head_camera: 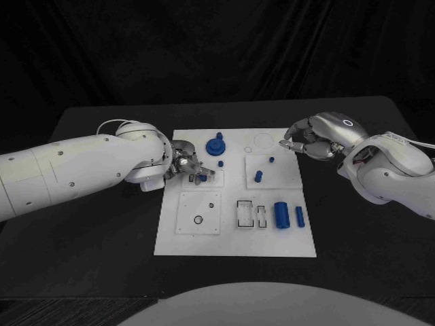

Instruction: Assemble the parts on the task board

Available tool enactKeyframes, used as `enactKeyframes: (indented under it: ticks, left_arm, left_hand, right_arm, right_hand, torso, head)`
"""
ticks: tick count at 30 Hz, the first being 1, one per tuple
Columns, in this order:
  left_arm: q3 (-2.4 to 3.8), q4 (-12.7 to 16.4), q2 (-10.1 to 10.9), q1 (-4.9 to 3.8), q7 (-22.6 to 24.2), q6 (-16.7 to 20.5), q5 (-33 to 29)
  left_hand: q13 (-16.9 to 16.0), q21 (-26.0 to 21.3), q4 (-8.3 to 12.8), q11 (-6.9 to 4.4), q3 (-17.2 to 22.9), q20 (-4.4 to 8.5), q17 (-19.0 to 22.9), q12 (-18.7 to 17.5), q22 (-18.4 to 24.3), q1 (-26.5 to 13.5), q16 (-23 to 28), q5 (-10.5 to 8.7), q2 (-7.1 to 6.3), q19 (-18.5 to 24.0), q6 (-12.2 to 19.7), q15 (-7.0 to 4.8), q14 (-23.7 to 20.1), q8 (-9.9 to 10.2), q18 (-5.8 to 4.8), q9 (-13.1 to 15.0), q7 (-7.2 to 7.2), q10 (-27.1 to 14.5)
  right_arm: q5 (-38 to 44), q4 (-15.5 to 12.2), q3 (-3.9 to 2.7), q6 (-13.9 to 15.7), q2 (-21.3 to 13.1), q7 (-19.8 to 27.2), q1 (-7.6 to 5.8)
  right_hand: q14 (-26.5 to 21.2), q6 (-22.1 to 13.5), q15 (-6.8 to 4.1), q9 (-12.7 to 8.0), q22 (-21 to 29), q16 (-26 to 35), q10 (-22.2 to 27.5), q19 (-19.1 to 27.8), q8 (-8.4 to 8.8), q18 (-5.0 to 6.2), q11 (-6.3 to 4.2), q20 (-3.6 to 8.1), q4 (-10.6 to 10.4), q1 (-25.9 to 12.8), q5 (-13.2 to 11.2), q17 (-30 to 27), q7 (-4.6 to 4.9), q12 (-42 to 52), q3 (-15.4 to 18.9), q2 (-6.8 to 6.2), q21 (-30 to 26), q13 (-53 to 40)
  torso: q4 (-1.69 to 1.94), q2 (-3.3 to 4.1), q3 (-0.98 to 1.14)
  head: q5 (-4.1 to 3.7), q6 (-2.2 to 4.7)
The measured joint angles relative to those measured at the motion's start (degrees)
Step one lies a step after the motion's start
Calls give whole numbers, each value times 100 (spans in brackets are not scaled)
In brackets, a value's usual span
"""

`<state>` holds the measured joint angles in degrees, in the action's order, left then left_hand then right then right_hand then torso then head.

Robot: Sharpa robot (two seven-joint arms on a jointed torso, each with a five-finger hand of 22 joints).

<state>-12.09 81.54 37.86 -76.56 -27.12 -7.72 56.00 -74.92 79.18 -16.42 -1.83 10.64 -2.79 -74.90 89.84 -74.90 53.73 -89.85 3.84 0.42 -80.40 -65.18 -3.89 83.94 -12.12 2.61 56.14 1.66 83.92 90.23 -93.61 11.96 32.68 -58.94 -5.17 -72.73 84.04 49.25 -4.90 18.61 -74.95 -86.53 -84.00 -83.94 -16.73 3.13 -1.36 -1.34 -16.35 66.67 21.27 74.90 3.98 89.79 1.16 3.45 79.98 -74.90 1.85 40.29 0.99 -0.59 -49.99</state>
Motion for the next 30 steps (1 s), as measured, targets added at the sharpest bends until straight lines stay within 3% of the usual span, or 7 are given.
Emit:
enactKeyframes:
  ticks: [5, 8, 12, 25, 30]
  left_arm:
    - [-3, -7, 9, 0, -29, -3, 0]
    - [-4, -6, 19, 0, -44, -3, 2]
    - [-5, -9, 28, 0, -54, -2, 2]
    - [-6, -8, 36, 0, -56, 7, 3]
    - [-6, 73, 115, 3, -7, 96, 4]
  left_hand:
    - [0, 0, 38, 0, -82, 20, 0, 0, 0, -23, 0, 5, 23, -20, -44, 0, 0, -106, 0, 151, -11, 0]
    - [0, 0, 39, 0, -130, 20, 0, 0, 0, 10, 0, 132, 56, -20, -44, 0, 0, -164, 0, 274, -11, 0]
    - [0, 0, 20, 1, -195, 41, 0, 0, 0, 27, 0, 155, 72, -41, -44, 0, 0, -263, 0, 428, -11, 0]
    - [0, 0, -5, 1, -300, 61, 0, 0, 0, -3, 0, 154, 101, -61, -14, -1, 1, -365, 0, 657, -42, 1]
    - [0, 0, -25, -1, -464, 61, 0, 0, 0, -49, 0, 39, 147, -61, 9, -21, 22, -428, 0, 802, -64, 3]
  right_arm:
    - [0, 2, 0, -3, 1, 0, 4]
    - [0, 4, 0, -6, 1, 0, 6]
    - [0, 5, 0, -9, 1, 0, 8]
    - [0, 8, 0, -14, 4, 0, 11]
    - [0, 9, 0, -14, -1, 1, 11]
  right_hand:
    - [0, 0, 0, 0, 0, 0, 0, 0, 0, 0, 0, 0, 0, 0, 0, 0, 0, 0, 0, 0, 0, 0]
    - [0, 0, 0, 0, 1, 0, 0, 0, 0, 0, 0, 0, 0, 0, 0, 0, 0, 0, 0, 0, 0, 0]
    - [0, 0, 0, 0, 1, 0, 0, 0, 0, 0, 0, 0, 0, 0, 0, 0, 0, 0, 0, 0, 0, 0]
    - [0, 0, 0, 1, 2, 0, 0, 0, 0, 0, 0, 0, 0, 0, -1, 0, 0, 0, 0, 0, 0, -4]
    - [0, 0, 0, 1, 2, 0, 0, 0, 0, 0, 0, 0, 0, 0, -1, 0, 0, 0, 0, 0, 0, -4]
  torso:
    - [1, 0, 0]
    - [4, 1, 0]
    - [7, 1, 0]
    - [10, 3, -1]
    - [10, 3, -1]
  head:
    - [-6, 0]
    - [-9, -1]
    - [-9, -1]
    - [-13, -1]
    - [-5, -1]
